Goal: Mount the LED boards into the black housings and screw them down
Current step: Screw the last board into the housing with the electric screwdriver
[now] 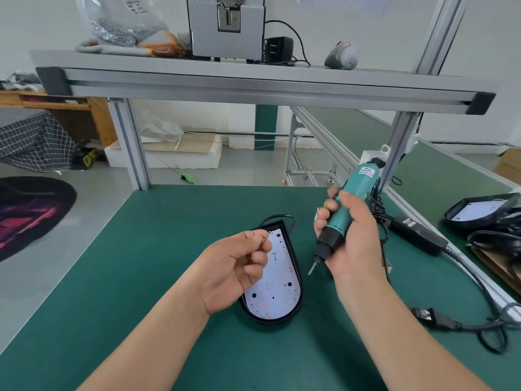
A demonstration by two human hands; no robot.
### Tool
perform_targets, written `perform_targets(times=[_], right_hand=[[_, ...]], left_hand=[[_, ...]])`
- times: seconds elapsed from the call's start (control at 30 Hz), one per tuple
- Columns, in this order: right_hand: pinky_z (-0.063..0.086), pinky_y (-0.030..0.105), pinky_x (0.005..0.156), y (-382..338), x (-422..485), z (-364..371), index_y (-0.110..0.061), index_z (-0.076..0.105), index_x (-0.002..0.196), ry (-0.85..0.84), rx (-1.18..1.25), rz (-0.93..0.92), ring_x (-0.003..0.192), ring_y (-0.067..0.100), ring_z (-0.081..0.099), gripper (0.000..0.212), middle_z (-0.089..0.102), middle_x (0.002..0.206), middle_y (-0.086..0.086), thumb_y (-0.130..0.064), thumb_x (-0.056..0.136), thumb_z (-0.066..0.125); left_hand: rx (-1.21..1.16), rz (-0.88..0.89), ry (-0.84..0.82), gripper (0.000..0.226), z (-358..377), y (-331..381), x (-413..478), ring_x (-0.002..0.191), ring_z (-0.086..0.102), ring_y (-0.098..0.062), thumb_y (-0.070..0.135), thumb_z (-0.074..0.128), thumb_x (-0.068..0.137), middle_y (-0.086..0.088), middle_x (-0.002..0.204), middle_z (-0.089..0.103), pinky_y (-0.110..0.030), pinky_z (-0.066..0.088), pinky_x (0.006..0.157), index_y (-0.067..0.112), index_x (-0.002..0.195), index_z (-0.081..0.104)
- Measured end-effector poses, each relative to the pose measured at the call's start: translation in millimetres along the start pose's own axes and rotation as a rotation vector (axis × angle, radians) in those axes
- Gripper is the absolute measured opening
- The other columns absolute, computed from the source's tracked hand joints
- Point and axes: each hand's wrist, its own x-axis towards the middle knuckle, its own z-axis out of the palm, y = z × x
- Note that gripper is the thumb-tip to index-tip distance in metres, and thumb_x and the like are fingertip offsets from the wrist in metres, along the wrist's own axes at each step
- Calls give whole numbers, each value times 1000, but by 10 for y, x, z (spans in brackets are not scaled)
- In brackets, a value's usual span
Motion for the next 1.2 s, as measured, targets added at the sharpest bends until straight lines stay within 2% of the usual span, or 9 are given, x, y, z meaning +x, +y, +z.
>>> perform_targets(times=[0.23, 0.57, 0.7, 0.83, 1.2], right_hand=[[53, 24, 61, 64, 9, 64, -14, 64, 111, 22, 128, -90, 68, 14, 60, 15, 58, 78, -2, -25, 101, 67], [47, 23, 55, 23, -89, 0, -13, 63, 106, 10, 201, -115, 59, 14, 53, 9, 50, 72, -2, -17, 98, 61], [47, 24, 56, 37, -88, 21, -12, 61, 106, 11, 223, -138, 58, 15, 52, 9, 49, 72, -2, -16, 98, 60], [45, 25, 58, 54, -81, 32, -13, 59, 107, 1, 238, -152, 60, 15, 51, 11, 49, 72, -2, -17, 97, 60], [45, 25, 56, 86, -95, 9, -13, 62, 104, -48, 193, -163, 59, 15, 49, 8, 47, 72, -1, -15, 97, 58]], left_hand=[[7, -44, -7, 19, 32, -80, -14, 66, 53, -12, 7, 68, 89, -11, 92, 65, -17, 41, 47, 2, 107, 66], [240, -36, -56, 17, 108, -193, -54, 63, 49, -11, 12, 68, 91, -12, 91, 66, -17, 35, 45, 0, 102, 67], [219, -88, -64, 14, 127, -215, -68, 61, 44, -11, 13, 67, 91, -10, 87, 62, -17, 33, 42, 2, 99, 68], [222, -124, -58, 15, 147, -270, -74, 61, 46, -11, 9, 62, 100, -12, 88, 64, -16, 32, 40, 0, 99, 74], [226, -112, -47, 23, 203, -343, -74, 57, 41, -8, 10, 61, 104, -9, 84, 62, -15, 31, 39, 5, 89, 79]])
